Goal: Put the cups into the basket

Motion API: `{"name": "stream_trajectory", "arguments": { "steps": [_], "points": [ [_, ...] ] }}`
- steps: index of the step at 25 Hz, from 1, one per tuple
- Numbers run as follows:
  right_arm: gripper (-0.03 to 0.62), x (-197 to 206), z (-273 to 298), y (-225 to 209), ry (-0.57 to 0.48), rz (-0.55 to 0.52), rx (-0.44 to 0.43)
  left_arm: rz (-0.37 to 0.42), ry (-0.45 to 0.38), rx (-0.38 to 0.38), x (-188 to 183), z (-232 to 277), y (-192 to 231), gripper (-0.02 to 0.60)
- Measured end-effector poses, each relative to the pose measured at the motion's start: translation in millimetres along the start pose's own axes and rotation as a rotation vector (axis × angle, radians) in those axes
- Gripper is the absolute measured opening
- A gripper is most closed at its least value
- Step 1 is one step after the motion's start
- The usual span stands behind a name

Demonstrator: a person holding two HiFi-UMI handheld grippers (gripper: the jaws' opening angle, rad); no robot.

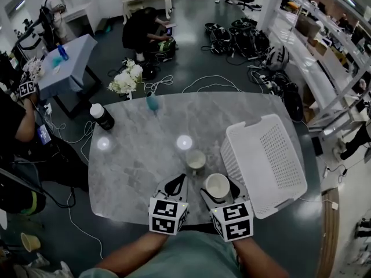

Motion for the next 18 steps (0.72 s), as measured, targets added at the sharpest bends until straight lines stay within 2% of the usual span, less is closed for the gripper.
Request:
{"name": "stream_trajectory", "arguments": {
  "steps": [9,18],
  "points": [
    [0.357,-26.6,-28.4,-46.8,-0.055,0.027,0.053,0.020,-0.023,0.070,-43.2,23.2,-30.6,0.002],
    [0.357,-37.3,-34.2,-103.4,-0.085,0.049,0.111,0.057,-0.016,0.121,-67.5,61.4,-61.8,0.002]
  ]
}}
Point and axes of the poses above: the fingertips, and each gripper's own axes: z forward along the fingers, y to its left, x out of its underside, the point moved 6 cm from there along -z, backward along the fingers, and after that the axes turned 9 degrees about x, right-handed, at the moved point
